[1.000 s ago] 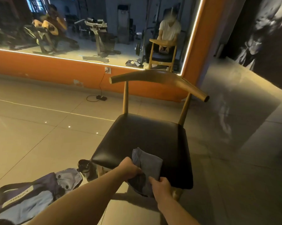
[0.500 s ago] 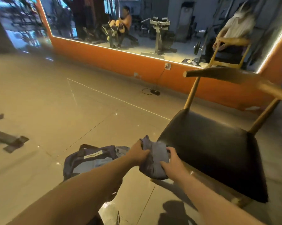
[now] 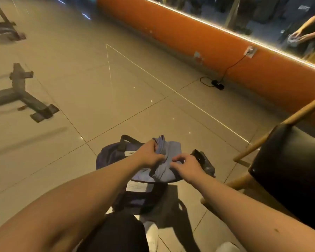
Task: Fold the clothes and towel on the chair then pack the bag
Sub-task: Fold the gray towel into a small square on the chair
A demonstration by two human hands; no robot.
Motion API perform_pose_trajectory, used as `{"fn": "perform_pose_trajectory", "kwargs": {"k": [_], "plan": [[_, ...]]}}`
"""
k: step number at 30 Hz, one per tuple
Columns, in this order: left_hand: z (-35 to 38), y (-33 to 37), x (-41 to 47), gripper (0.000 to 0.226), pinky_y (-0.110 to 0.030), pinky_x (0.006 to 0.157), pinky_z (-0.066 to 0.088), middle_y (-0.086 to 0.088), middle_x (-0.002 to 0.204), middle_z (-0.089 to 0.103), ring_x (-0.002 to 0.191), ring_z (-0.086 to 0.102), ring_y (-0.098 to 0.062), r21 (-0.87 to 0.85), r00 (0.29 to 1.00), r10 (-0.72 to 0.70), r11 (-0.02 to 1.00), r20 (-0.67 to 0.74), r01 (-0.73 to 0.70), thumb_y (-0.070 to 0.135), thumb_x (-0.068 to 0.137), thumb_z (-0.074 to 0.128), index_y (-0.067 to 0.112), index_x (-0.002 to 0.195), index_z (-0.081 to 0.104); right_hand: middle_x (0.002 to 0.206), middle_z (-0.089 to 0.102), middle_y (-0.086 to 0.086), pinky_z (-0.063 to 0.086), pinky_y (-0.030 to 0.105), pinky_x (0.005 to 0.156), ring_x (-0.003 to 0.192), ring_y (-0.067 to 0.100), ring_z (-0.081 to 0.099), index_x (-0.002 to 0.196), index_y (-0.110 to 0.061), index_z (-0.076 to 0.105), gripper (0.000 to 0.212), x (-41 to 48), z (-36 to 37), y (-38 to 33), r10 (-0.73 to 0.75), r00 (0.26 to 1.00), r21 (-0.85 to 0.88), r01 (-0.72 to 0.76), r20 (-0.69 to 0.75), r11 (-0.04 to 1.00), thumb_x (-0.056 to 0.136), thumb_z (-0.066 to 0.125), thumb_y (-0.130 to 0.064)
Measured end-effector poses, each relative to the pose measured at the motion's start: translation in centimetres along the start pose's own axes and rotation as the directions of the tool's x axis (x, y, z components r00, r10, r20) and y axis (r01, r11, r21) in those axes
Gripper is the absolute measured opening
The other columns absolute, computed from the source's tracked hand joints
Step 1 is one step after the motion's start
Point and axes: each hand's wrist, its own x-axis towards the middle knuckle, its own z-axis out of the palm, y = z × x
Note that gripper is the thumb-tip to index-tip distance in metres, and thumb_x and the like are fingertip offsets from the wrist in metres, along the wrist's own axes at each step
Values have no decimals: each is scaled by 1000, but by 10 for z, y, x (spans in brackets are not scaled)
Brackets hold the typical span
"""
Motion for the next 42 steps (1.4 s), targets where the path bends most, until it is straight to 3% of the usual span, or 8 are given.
{"fn": "perform_pose_trajectory", "kwargs": {"k": [4, 9, 12, 17, 25, 29, 35, 42], "plan": [[8, -54, 29, 34, -33, 65, 40, 0, 79, 48, 69, 43, -15, -87, 994, -96, 992, -61, 90, 32, 84, 75, 19, 89, 44, 102, 63, -6, 49, 29, 87, 98, 12, 60, 110, -15, 70, 29, 43, 45, 9, -14, 997, -5, 14, 72, 1000, 85, 77, -29], [30, -99, 52, 38, -25, 58, 37, 2, 77, 42, 66, 39, -11, -285, 951, -301, 920, -70, 270, 46, 93, 68, 17, 95, 43, 79, 61, 5, 52, 41, 75, 78, 15, 57, 81, -7, 63, 7, 80, 87, 22, -67, 986, 15, 65, 153, 998, 83, 59, -1], [37, -120, 70, 55, -25, 60, 37, 2, 86, 50, 74, 47, -9, -308, 935, -331, 909, -125, 281, 55, 91, 69, 11, 115, 46, 90, 61, -1, 44, 25, 71, 81, 11, 53, 91, -11, 61, 21, 100, 99, 26, 17, 974, 103, -41, 225, 994, 83, 52, 6], [42, -135, 94, 53, -17, 59, 37, 9, 87, 46, 77, 48, -4, -290, 937, -318, 919, -146, 267, 50, 94, 67, 12, 120, 42, 81, 59, 7, 40, 30, 64, 72, 19, 50, 101, -4, 67, 34, 140, 116, 41, 178, 950, 253, -243, 256, 937, 81, 46, 13], [67, -170, 106, 54, -30, 87, 49, -17, 119, 55, 122, 55, -33, -237, 930, -342, 922, -135, 304, 23, 89, 79, 9, 120, 37, 115, 67, 19, 55, 39, 90, 102, 30, 66, 108, -4, 68, 35, 165, 135, 79, 205, 916, 401, -341, 345, 850, 91, 43, 13], [80, -174, 112, 44, -35, 77, 46, -8, 95, 54, 94, 58, -25, -181, 888, -346, 936, -303, 303, 27, 89, 78, 18, 104, 37, 101, 67, 5, 53, 42, 90, 97, 25, 62, 99, -17, 64, 20, 160, 148, 112, 52, 987, -38, -47, 149, 998, 89, 55, -3], [92, -183, 113, 46, -23, 61, 36, 10, 83, 42, 73, 43, -7, -124, 865, -297, 955, -404, 270, 38, 86, 79, 21, 100, 39, 114, 59, -2, 35, 39, 97, 113, 22, 45, 112, -26, 63, 17, 134, 154, 147, -206, 915, -638, 390, 346, 664, 96, 56, -28], [96, -179, 128, 51, -37, 72, 43, 3, 90, 46, 85, 53, -22, 76, 898, -293, 939, -327, 334, 47, 84, 79, 22, 103, 40, 87, 54, -10, 33, 33, 89, 94, 13, 44, 86, -21, 63, 3, 128, 133, 146, -538, 781, -232, 614, 317, 755, 88, 64, -19]]}}
